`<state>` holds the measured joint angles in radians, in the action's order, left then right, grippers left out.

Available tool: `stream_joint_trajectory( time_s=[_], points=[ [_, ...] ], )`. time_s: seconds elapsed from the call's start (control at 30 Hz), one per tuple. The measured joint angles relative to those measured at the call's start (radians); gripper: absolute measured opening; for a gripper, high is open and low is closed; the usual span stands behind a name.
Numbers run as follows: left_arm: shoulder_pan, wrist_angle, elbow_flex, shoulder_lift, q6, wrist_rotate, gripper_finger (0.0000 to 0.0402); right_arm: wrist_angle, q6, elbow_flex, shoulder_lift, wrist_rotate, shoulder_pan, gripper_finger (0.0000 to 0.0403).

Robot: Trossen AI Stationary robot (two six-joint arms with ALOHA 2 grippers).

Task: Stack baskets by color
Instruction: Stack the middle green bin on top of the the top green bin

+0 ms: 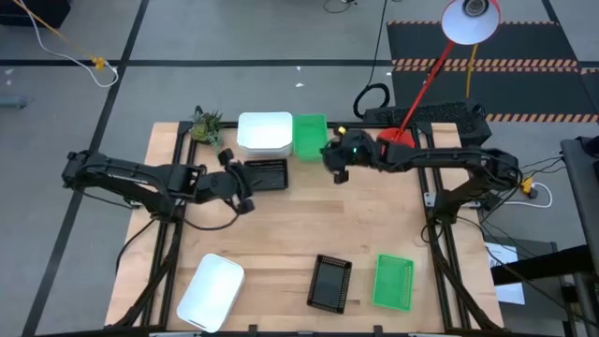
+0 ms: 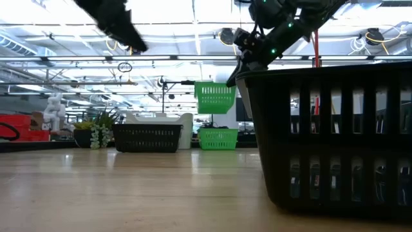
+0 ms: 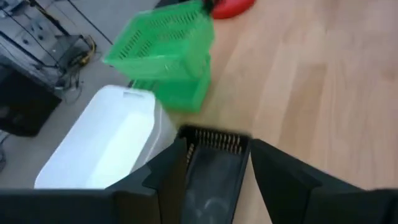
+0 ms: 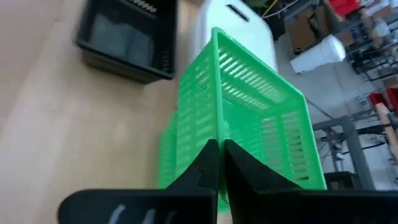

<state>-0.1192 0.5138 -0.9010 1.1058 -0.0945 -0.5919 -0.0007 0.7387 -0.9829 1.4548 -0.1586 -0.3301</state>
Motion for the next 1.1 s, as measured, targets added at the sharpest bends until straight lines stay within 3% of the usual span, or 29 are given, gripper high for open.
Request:
stream_joint_trajectory(
  time_s=[0.2, 0.53, 1.1],
  points=[
    [0.0, -0.087, 0.036, -0.023, 0.034, 0.016, 0.0177, 0.05, 0.055, -0.001, 0.0, 0.108, -0.092, 0.0002],
    [0.015, -0.1, 0.044, -0.02, 0.047, 0.045, 0.0177, 0.068, 0.056, -0.001, 0.006, 0.159, -0.137, 0.0002],
    [0.015, -0.101, 0.044, -0.02, 0.047, 0.05, 0.0177, 0.315, 0.011, 0.178, 0.016, 0.161, -0.141, 0.0002]
  ],
)
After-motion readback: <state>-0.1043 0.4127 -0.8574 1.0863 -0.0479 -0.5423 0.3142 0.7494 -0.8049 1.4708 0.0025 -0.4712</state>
